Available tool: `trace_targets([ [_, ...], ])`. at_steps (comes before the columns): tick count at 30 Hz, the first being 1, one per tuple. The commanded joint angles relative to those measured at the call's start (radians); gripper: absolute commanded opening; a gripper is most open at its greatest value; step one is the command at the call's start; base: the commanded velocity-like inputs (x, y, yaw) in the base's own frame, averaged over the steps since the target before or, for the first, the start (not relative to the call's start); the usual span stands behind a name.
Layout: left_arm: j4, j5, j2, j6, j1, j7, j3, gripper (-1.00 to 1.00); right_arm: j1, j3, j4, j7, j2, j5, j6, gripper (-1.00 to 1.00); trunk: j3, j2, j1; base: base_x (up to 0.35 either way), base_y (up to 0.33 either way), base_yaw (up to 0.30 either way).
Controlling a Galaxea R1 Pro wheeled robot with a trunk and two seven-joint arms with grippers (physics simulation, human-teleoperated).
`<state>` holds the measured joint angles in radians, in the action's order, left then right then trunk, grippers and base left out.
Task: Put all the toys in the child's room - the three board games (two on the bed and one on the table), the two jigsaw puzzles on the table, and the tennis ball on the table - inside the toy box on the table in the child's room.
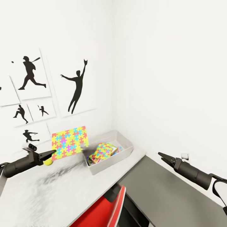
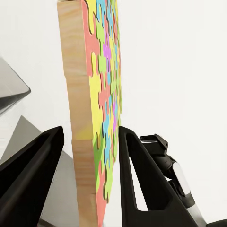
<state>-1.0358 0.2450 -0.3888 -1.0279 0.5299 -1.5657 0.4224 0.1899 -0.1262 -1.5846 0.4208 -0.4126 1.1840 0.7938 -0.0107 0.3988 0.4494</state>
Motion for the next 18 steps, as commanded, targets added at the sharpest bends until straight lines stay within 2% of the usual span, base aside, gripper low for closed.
trace_targets([
  [1,0.0,-0.001,0.0,-0.011,0.001,-0.005,0.0,-1.0,0.0,-0.001,0.0,0.003,0.0,0.0,0.005,1.0,-0.001,0.001,0.001,0.105,-0.002,0.286],
  [6,0.0,-0.001,0.001,-0.011,0.001,-0.005,-0.001,-1.0,0.0,-0.002,0.0,0.003,0.0,0.0,0.005,1.0,-0.001,0.001,0.001,0.103,-0.001,0.276],
  [9,0.0,-0.001,0.001,-0.011,0.001,-0.005,-0.001,-1.0,0.0,-0.003,0.0,0.004,0.0,0.0,0.005,1.0,-0.001,0.001,0.001,0.023,0.0,0.155],
  [18,0.0,-0.001,0.001,-0.011,0.001,-0.005,-0.001,-1.0,0.0,-0.003,0.0,0.004,0.0,-0.001,0.0,1.0,-0.001,0.001,0.001,0.003,0.0,0.027],
])
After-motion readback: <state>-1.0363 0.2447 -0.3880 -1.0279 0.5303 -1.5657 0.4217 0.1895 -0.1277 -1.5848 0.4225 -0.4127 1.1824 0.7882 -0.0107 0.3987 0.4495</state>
